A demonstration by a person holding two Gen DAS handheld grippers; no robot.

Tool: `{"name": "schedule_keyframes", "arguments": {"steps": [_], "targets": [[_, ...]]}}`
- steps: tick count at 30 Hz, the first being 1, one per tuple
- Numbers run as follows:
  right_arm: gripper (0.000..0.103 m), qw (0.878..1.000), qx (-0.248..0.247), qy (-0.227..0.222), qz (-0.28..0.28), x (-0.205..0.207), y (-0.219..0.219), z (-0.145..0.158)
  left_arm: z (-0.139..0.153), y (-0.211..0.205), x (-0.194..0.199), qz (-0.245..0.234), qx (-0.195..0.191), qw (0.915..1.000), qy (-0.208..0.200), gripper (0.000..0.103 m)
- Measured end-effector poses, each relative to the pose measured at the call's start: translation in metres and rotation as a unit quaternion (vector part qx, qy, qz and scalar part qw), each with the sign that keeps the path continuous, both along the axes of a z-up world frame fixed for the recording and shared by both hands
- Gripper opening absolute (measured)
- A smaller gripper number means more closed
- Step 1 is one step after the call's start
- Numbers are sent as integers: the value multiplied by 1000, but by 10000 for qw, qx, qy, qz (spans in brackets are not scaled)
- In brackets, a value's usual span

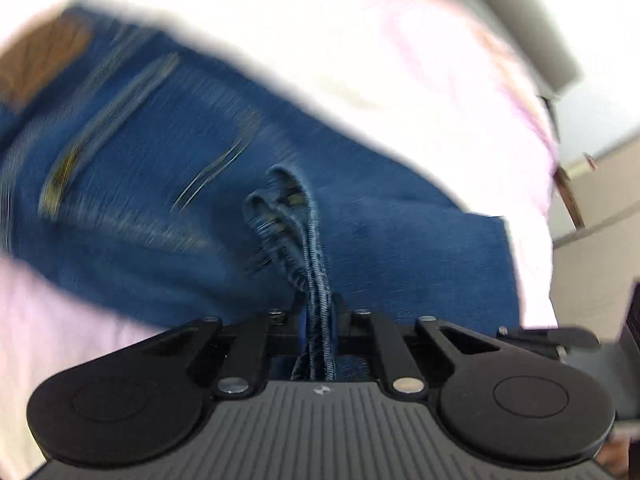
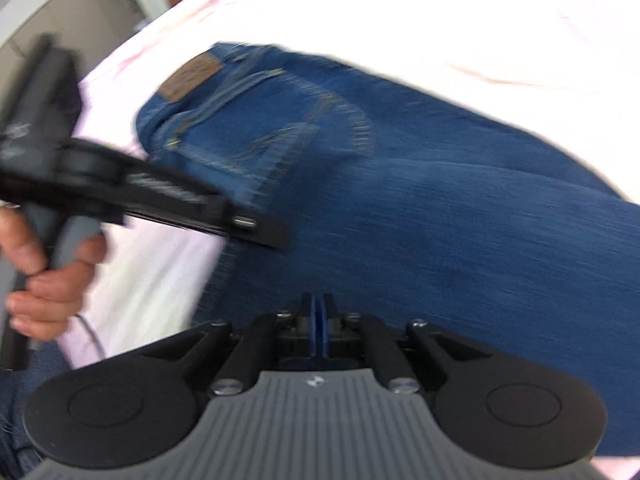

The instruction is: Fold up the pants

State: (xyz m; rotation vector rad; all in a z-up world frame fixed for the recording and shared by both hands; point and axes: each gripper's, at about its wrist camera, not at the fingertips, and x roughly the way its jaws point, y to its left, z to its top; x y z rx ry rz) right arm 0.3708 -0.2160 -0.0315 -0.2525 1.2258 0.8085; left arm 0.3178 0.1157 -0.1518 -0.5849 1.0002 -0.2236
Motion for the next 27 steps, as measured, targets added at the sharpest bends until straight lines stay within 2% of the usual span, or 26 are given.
{"name": "schedule_keyframes", "arguments": {"steps": [2,5,10,12,15,19,21,23,25,27], "targets": [[1,9992,-211,-243,-234,5,-21,10,30,-6,2,-249,291,9984,-413,9],[3,9957,-472,-424,-676,18,-55,24,82,-10,13,-645,845,9904,-886,9],[8,9882,-668,-644,-1217,36,-94,39,144,12,36,-965,1759,9736,-1085,9],[10,9872,-643,-680,-1291,39,-99,42,152,30,46,-979,1956,9715,-917,8],[18,9880,-584,-725,-1230,39,-96,40,144,57,51,-958,2126,9711,-508,9],[18,9897,-621,-745,-1055,38,-89,26,112,93,53,-754,2292,9705,27,9],[18,9902,-664,-735,-985,38,-84,18,95,116,53,-662,2459,9666,284,9],[18,9907,-685,-733,-922,37,-84,12,76,138,58,-415,2439,9670,603,9],[18,9906,-705,-753,-898,38,-85,9,58,148,60,-352,2337,9697,619,9],[18,9908,-699,-738,-899,40,-88,7,48,148,61,-444,2461,9670,490,9]]}}
